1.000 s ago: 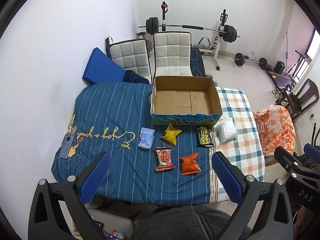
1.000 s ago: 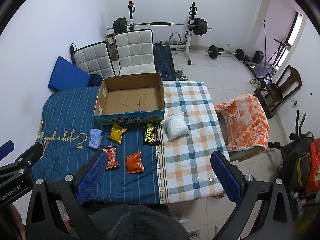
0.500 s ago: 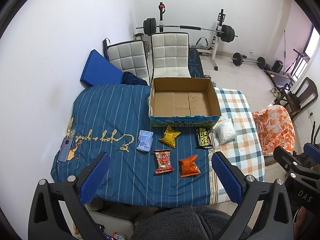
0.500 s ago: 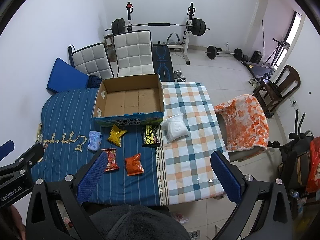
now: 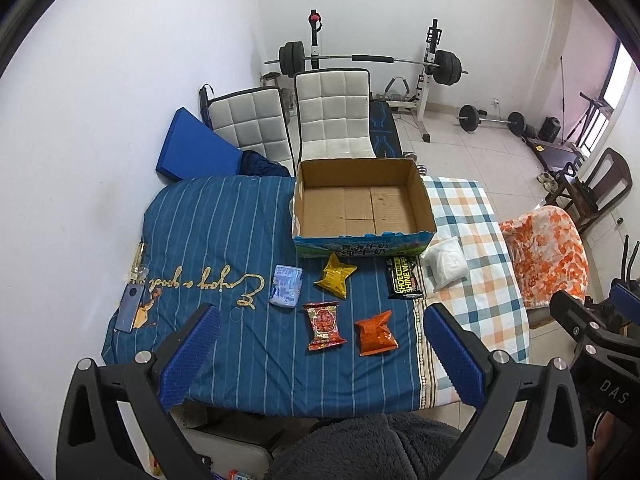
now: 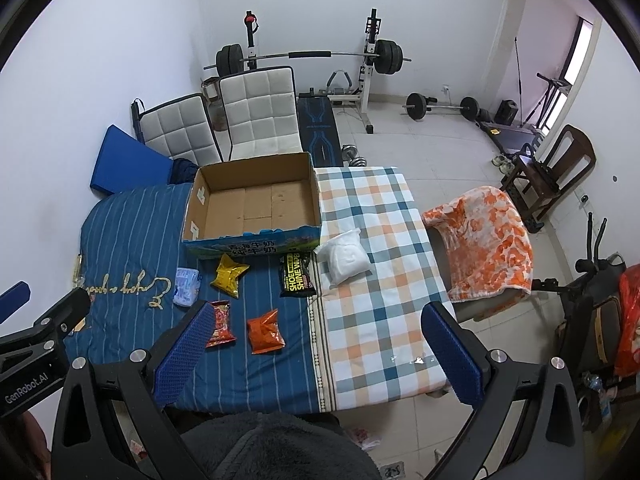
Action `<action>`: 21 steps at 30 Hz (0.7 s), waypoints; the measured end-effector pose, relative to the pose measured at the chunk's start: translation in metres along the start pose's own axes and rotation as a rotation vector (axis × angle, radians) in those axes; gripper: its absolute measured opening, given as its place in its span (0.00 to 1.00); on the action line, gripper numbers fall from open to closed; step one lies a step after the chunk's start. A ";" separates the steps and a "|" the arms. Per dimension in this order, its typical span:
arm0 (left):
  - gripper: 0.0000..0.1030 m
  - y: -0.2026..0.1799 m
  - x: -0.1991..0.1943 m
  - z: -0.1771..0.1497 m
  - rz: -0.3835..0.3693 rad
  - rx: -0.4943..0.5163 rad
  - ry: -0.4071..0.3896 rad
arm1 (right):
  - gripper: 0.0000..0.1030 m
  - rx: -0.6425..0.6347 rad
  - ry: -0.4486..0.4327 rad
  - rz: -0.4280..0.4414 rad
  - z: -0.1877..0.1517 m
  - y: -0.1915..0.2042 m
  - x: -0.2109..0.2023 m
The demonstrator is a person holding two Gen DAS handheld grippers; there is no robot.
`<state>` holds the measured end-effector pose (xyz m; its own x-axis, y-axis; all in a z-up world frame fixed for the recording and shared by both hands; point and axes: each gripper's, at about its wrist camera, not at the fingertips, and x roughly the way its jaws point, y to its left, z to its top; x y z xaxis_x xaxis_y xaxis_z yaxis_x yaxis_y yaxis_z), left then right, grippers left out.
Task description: Organize soft objects
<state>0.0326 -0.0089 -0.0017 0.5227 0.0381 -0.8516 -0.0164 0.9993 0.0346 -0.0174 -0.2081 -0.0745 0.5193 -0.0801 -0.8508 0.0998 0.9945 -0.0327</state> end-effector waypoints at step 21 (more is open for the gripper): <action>1.00 -0.006 -0.004 -0.005 -0.007 -0.001 0.004 | 1.00 -0.002 -0.002 0.009 0.000 0.000 -0.003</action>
<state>0.0260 -0.0155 -0.0014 0.5193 0.0314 -0.8540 -0.0136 0.9995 0.0284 -0.0193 -0.2082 -0.0720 0.5216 -0.0713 -0.8502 0.0930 0.9953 -0.0264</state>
